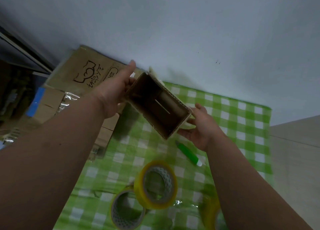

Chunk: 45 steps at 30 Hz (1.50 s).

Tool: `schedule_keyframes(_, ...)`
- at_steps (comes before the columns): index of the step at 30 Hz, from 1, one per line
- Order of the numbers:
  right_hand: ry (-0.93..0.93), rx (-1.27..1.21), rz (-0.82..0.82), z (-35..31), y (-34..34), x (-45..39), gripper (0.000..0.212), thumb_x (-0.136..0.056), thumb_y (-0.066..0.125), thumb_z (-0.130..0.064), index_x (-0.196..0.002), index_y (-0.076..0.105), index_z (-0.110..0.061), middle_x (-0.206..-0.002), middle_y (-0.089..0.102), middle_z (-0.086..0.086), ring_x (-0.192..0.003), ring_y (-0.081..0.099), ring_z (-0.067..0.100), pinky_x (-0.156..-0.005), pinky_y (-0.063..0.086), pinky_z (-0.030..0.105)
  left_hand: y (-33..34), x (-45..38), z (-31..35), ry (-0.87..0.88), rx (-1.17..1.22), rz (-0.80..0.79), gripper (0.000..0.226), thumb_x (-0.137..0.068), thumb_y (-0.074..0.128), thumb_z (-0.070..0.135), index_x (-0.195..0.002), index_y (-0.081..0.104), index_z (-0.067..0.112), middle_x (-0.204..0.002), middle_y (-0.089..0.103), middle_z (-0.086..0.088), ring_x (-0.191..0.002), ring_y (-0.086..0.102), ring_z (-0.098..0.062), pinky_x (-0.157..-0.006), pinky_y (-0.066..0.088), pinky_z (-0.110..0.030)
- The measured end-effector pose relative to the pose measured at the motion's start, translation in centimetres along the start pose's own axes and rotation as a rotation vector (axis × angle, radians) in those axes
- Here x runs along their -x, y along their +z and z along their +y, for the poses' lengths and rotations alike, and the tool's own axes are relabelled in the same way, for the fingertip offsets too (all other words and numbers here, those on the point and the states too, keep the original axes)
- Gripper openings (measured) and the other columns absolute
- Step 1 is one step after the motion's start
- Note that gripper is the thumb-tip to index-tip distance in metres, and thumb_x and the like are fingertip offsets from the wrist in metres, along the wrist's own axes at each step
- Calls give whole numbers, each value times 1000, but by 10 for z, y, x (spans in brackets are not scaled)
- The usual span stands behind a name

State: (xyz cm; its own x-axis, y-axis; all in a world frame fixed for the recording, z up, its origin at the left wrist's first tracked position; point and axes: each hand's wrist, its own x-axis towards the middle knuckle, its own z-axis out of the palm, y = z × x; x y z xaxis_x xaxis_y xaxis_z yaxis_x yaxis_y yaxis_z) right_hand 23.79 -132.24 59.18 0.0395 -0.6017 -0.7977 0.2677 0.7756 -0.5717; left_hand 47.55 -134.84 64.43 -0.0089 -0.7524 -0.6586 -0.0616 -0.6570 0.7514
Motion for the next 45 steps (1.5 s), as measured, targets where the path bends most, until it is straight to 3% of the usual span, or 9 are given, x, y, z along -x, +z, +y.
schedule_keyframes(4,66,-105,-37,5,9,-5,27,-99,51,-23,-122,62,-14,-135,48,16,-122,50,33,-69,61,44,0,-9,11,95,-33,-99,57,-73,70,45,-119,66,11,-109,69,-3,-101,63,-17,-76,46,-30)
schedule_keyframes(8,45,-268,-35,8,19,-15,26,-98,52,-23,-118,62,-10,-128,55,15,-119,52,36,-78,59,54,4,-30,15,138,68,62,18,-87,66,9,-104,70,14,-101,69,-6,-78,69,-7,-61,53,-19)
schedule_keyframes(17,134,-246,-97,26,49,-29,40,-97,58,-38,-128,57,-14,-126,61,15,-111,64,31,-88,58,41,12,-58,4,199,138,194,62,-87,68,36,-142,42,21,-135,54,-5,-124,53,-26,-106,44,-48)
schedule_keyframes(25,139,-92,-165,32,71,-34,49,-97,56,-42,-139,49,-18,-129,56,18,-103,65,27,-84,57,36,-1,-56,6,227,-56,201,25,-99,55,21,-123,63,25,-110,69,3,-102,66,-16,-77,56,-32)
schedule_keyframes(31,121,23,-126,30,82,-39,27,-98,51,-41,-110,56,-17,-117,59,17,-99,66,28,-78,52,35,-10,-49,5,322,-168,286,29,-103,46,22,-123,64,30,-97,65,15,-91,62,-3,-65,48,-17)
schedule_keyframes(34,104,41,-69,33,88,-39,40,-96,53,-46,-126,52,-18,-116,59,15,-100,64,28,-69,51,33,-15,-43,-3,178,-197,223,36,-103,42,39,-135,55,28,-94,58,16,-89,55,-5,-77,44,-27)
schedule_keyframes(37,64,-13,-15,37,88,-37,38,-96,53,-46,-123,52,-19,-111,61,14,-100,64,28,-73,52,33,-26,-34,-8,39,-28,148,54,-92,45,62,-129,61,27,-125,65,-6,-118,59,-29,-103,45,-52)
schedule_keyframes(42,20,-85,150,50,89,-26,17,-101,36,-21,-117,40,-21,-100,61,13,-86,67,25,-77,53,39,-62,-24,-25,307,-314,584,34,-98,52,39,-127,64,27,-115,68,7,-106,61,-12,-94,48,-33)
schedule_keyframes(45,6,131,195,58,101,-15,19,-96,39,-7,-106,55,-6,-86,64,11,-64,65,18,-61,49,30,-91,-14,-38,353,-477,759,38,-96,53,31,-132,60,25,-126,64,-2,-112,60,-22,-96,49,-40)
